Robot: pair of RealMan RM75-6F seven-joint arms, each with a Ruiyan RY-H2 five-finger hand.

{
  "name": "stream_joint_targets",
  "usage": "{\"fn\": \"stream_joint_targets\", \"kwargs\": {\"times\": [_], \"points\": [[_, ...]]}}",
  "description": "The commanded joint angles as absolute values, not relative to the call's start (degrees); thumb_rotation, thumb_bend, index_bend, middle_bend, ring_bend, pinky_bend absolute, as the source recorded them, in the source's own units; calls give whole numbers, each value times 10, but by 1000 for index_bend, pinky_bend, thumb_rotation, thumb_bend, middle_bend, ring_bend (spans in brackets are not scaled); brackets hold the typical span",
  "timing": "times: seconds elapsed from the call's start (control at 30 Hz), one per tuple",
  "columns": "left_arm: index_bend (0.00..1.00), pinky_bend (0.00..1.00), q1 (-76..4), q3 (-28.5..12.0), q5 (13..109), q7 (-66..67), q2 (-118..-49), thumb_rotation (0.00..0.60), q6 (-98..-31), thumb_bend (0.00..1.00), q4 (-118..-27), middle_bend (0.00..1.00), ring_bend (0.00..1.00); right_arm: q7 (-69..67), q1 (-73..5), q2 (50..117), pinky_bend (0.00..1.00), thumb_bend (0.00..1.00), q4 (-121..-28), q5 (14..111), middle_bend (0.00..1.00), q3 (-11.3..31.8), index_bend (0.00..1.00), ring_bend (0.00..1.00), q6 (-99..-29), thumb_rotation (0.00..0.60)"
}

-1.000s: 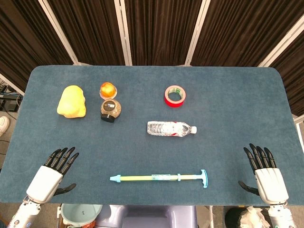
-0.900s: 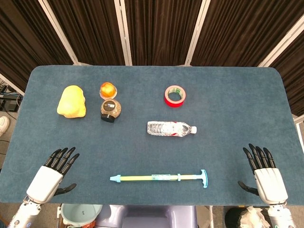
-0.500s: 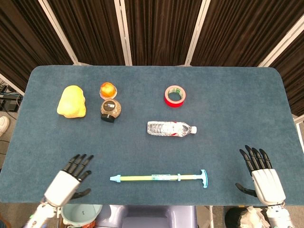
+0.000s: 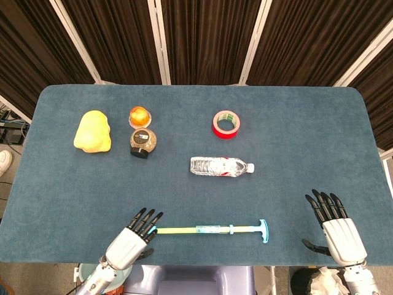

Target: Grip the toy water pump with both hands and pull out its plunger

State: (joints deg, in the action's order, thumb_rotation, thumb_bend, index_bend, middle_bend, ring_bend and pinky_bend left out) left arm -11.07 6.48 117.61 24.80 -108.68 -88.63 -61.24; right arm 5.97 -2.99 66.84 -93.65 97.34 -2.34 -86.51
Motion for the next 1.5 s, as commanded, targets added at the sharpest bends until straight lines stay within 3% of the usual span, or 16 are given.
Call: {"fn": "stream_joint_targets", "kwargs": {"times": [0.03,0.73,1.2,1.5], "points": [[406,147,-116,56,1174,241,-1116,600,-894,104,-584,73,54,55,-30,666,0,59,-937,970,0,-21,10,0,-865,600],[402,147,-172,16,1114,220,-1199,600,-841,114,-496,55,54,45,-27,657,0,59,-942,976,0,-24,11,0,-876,600],[419,147,-203,-28,1071,217,-1188,600,-844,114,-489,58,54,51,-24,658,0,59,-942,976,0,-24,11,0,-877,600],[432,147,-209,-14,1050,250,-1183,600,-801,114,-487,62,54,54,-26,660,0,58,-941,975,0,-23,11,0,-875,600]]}}
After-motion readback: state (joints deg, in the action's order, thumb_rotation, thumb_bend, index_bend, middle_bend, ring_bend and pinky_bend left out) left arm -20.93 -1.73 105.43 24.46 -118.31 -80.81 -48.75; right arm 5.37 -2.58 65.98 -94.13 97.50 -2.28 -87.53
